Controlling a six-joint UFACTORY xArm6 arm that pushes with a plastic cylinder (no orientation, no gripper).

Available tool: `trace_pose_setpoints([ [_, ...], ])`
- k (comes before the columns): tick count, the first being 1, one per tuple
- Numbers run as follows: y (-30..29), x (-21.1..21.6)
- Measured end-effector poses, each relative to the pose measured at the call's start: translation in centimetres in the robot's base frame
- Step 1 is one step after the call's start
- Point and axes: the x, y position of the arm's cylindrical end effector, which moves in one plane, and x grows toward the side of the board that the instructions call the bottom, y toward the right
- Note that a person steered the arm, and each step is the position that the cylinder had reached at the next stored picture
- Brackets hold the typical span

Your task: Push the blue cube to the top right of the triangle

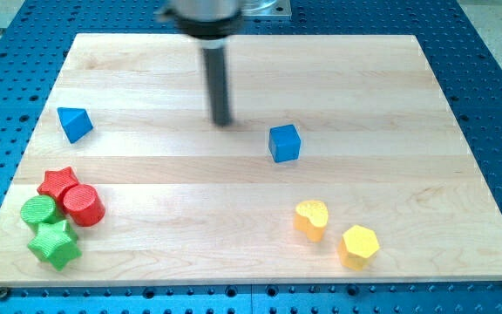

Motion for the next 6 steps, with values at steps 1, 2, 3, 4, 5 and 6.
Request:
trace_pose_setpoints([
  [1,12.6,0.8],
  [2,14.8,4.6],
  [3,7.5,5.1],
  [4,2.3,7.0],
  [5,8.3,9.2],
  [6,1.5,9.3],
])
